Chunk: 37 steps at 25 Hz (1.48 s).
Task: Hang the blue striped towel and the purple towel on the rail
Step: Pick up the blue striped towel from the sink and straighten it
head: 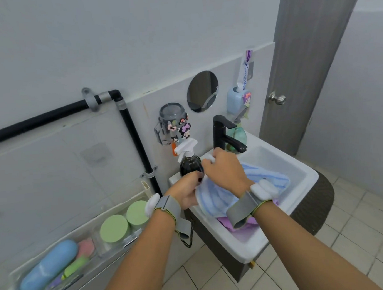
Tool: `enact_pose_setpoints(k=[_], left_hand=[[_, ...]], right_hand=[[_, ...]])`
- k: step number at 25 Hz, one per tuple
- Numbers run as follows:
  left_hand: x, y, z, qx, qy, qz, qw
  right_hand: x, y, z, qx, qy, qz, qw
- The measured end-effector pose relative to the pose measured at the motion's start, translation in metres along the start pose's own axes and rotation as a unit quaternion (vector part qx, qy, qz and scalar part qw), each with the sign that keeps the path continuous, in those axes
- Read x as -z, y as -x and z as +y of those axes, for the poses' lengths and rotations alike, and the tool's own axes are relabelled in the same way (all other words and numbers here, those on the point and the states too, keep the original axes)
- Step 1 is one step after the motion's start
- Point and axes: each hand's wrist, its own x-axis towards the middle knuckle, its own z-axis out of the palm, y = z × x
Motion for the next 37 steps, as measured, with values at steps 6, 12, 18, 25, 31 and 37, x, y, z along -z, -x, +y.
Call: enact_pose_setpoints(k=[6,12,18,25,31,37], left_hand=[[0.041,0.045,0.031,-0.08,0.129,-0.008,0.988],[0.076,0.113,0.08,-0.192,0.154,-0.006,0.969],[0.111,0.214,0.159,-0.333,0.152,-0.04,0.93],[0.128,0.302,0.204,-0.427,0.01,0.14,0.893],[0.15,0.345,0.205,-0.455,0.021,0.207,0.866],[0.172,0.374,0.198,-0.48,0.026,0.278,0.831]], right_hand=[[0.009,0.022,-0.079,0.147,-0.147,-0.033,0.978],[0.012,0.026,-0.144,0.149,-0.281,0.007,0.948],[0.033,0.027,-0.224,0.151,-0.382,0.026,0.911],[0.035,0.037,-0.308,0.218,-0.54,-0.174,0.794],[0.032,0.044,-0.354,0.187,-0.59,-0.21,0.757],[0.022,0.051,-0.378,0.229,-0.553,-0.218,0.771]])
